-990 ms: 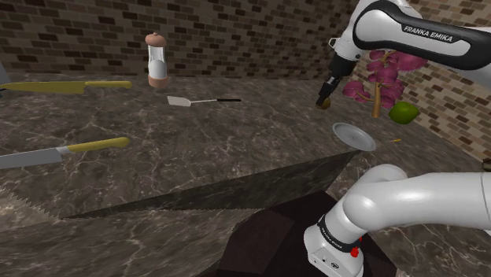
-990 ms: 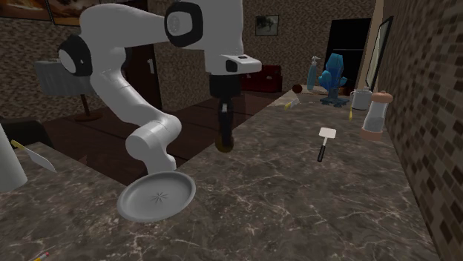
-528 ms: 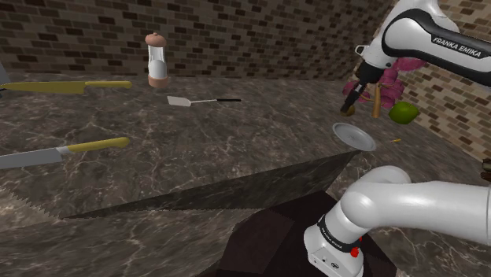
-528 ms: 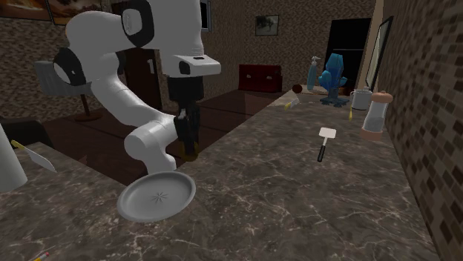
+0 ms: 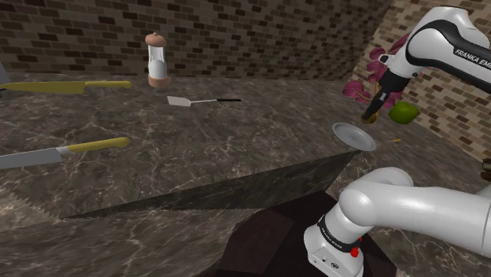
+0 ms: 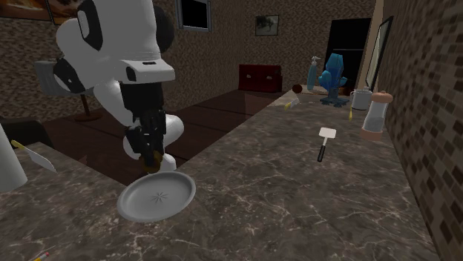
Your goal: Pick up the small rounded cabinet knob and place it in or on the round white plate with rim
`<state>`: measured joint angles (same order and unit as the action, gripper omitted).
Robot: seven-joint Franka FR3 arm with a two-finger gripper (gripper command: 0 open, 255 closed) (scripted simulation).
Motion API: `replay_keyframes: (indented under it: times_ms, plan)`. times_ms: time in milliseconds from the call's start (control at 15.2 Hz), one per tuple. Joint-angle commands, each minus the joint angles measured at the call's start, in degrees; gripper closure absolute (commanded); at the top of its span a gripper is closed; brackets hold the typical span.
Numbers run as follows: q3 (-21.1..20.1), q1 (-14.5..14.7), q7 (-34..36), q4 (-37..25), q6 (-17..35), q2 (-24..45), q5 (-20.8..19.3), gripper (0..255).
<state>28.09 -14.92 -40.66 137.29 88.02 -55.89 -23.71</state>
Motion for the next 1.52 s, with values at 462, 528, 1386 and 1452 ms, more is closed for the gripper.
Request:
replay_keyframes:
  times_ms: [462, 528, 1386, 1452]
  plan:
    - [2.48, -1.22, 0.41, 7.43, 5.57, -1.93, -2.50, 255]
    - [2.78, -1.36, 0.47, 8.22, 6.22, -2.07, -2.79, 255]
    - [3.71, -1.75, 0.65, 10.49, 8.15, -2.41, -3.70, 0]
    - [3.71, -1.75, 0.65, 10.49, 8.15, -2.41, -3.70, 0]
